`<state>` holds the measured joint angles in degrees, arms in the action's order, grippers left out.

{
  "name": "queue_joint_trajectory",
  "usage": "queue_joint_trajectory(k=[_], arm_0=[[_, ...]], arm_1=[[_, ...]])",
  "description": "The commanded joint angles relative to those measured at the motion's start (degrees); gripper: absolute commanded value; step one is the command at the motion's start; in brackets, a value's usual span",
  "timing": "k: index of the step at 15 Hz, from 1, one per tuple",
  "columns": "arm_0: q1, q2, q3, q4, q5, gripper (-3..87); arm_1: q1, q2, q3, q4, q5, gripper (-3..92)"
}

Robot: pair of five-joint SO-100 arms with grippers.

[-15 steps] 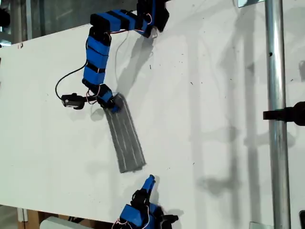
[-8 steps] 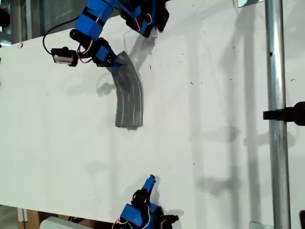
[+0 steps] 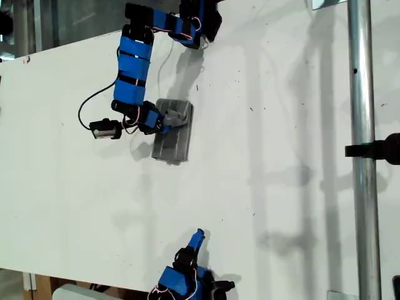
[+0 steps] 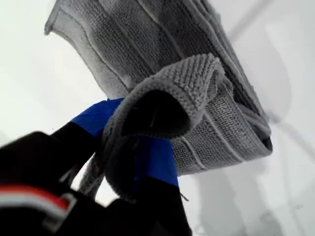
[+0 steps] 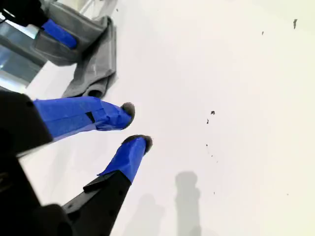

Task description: Grasp corners of a towel and fold twice.

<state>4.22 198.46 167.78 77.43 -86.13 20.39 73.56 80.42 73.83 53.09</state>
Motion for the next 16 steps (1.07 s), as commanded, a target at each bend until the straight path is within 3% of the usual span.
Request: queue_joint_trajectory(k=[1, 2, 3, 5, 7, 9, 10, 14, 16], arm_0=[[0.35, 0.35, -0.26, -1.14, 0.09, 8.1], [0.35, 0.35, -0.18, -1.23, 0.18, 7.8], [0.18, 0.35, 0.09, -1.49, 0.26, 7.6], [-0.18, 0.35, 0.97, -2.2, 0.44, 7.6], [-0.62, 0.35, 1.85, -2.29, 0.18, 7.8], [-0.79, 0.44, 3.87, -3.25, 0.09, 7.3], [-0.88, 0.44, 5.1, -3.6, -0.26, 7.2], [-1.76, 0.44, 10.72, -8.79, 1.67, 6.5], [-3.25, 0.44, 10.9, -4.57, 1.41, 5.1]], arm_1=[[-0.88, 0.0, -3.96, -7.47, -0.09, 15.7], [-1.14, 2.99, -2.81, -11.16, -0.26, 33.1], [-1.23, 8.88, 0.53, -17.93, -0.26, 34.3], [1.85, 22.06, 7.65, -27.95, -0.26, 8.3], [5.71, 31.38, 11.78, -25.49, -0.09, 7.2], [7.29, 47.64, 27.95, -24.79, 0.18, 6.7], [7.73, 57.39, 37.0, -20.92, 0.53, -0.2], [2.11, 96.24, 67.68, -2.11, 13.54, -0.3], [1.41, 112.5, 76.73, 8.26, 18.63, -0.3]])
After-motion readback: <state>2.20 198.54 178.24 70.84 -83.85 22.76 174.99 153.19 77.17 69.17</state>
